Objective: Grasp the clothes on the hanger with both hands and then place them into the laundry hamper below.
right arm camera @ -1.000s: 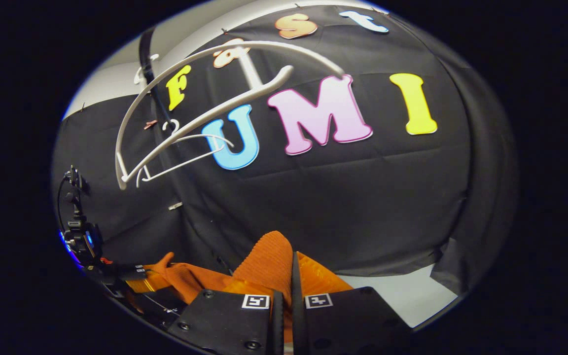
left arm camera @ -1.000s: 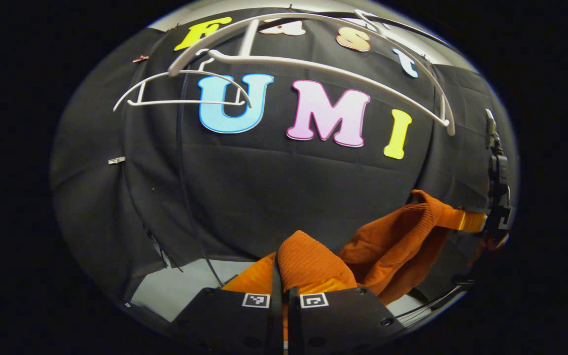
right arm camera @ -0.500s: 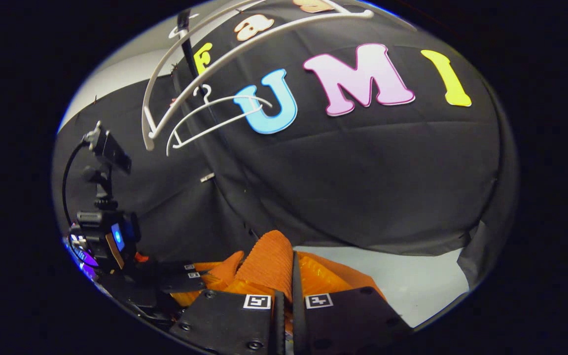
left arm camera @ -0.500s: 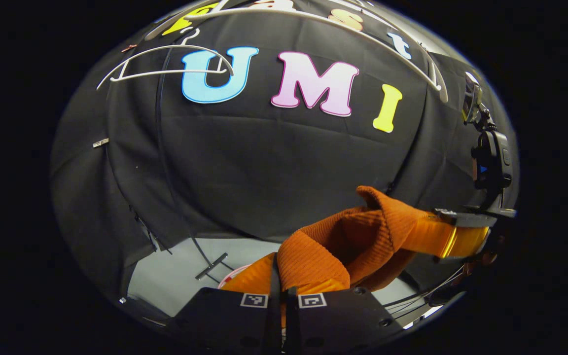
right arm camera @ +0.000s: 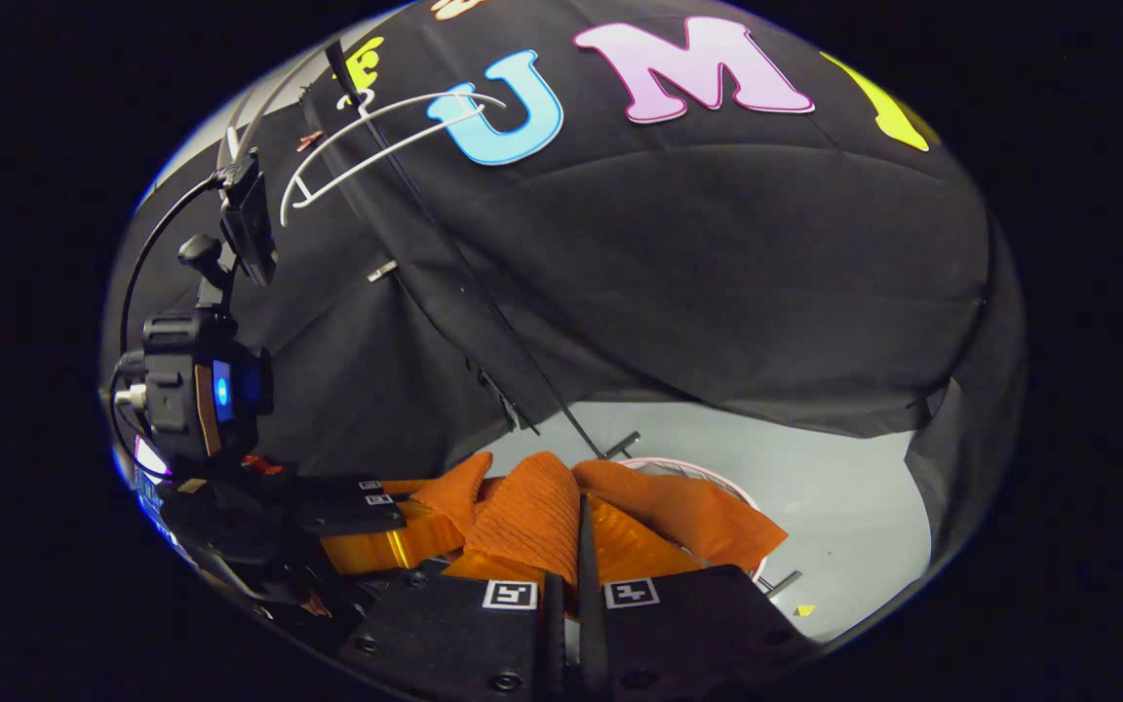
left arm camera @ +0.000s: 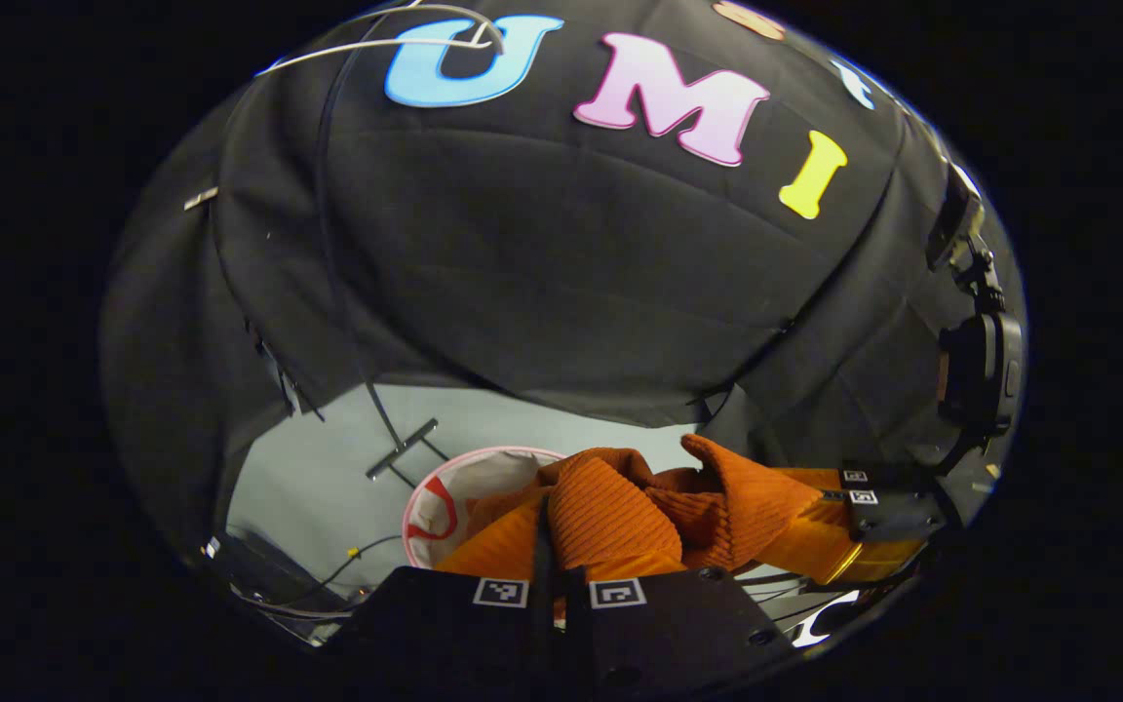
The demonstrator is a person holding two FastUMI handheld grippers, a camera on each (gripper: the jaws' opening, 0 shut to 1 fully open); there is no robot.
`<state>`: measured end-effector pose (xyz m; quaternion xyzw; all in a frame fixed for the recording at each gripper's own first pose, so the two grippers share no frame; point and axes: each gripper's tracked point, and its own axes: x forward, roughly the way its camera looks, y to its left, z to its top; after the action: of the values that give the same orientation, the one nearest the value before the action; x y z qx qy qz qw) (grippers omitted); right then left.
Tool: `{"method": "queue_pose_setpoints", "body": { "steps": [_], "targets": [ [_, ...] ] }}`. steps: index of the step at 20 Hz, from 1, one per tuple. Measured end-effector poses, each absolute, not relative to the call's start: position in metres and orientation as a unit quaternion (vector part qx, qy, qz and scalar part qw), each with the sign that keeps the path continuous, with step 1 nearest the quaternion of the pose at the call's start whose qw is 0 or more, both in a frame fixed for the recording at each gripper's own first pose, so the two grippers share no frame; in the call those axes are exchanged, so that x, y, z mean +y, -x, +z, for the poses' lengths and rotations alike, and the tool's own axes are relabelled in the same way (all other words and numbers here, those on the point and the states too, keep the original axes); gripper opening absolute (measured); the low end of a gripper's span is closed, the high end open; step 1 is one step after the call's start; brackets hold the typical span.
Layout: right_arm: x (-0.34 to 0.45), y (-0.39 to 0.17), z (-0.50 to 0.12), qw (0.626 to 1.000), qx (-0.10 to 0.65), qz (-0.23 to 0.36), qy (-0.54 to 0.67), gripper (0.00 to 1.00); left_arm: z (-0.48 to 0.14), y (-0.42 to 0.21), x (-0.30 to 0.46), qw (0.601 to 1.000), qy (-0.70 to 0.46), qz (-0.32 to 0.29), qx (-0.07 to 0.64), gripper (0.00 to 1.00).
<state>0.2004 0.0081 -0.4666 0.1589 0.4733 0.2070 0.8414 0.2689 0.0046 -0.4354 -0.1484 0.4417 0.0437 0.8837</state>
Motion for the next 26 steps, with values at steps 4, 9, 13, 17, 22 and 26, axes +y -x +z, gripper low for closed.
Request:
{"method": "queue_pose_setpoints", "body": {
  "steps": [4, 9, 13, 17, 22, 26],
  "targets": [
    [-0.011, -0.202, -0.476, 0.843, 0.485, 0.194, -0.126, 0.41, -0.446, -0.266, 0.025, 0.876, 0.138, 0.063, 0.458, 0.41],
    [-0.021, -0.212, -0.472, 0.854, 0.473, 0.178, -0.125, 0.97, -0.440, -0.268, 0.031, 0.883, 0.134, 0.073, 0.443, 0.96],
    [-0.024, -0.208, -0.469, 0.856, 0.471, 0.180, -0.118, 0.97, -0.436, -0.262, 0.028, 0.887, 0.126, 0.069, 0.439, 0.96],
    [-0.023, -0.199, -0.462, 0.856, 0.469, 0.182, -0.119, 0.97, -0.430, -0.251, 0.026, 0.891, 0.119, 0.062, 0.433, 0.95],
    [-0.015, -0.186, -0.438, 0.867, 0.448, 0.185, -0.120, 0.97, -0.410, -0.237, 0.023, 0.900, 0.116, 0.057, 0.416, 0.95],
    [-0.007, -0.176, -0.406, 0.882, 0.417, 0.190, -0.110, 0.98, -0.378, -0.221, 0.021, 0.916, 0.101, 0.045, 0.386, 0.95]
  ]
}}
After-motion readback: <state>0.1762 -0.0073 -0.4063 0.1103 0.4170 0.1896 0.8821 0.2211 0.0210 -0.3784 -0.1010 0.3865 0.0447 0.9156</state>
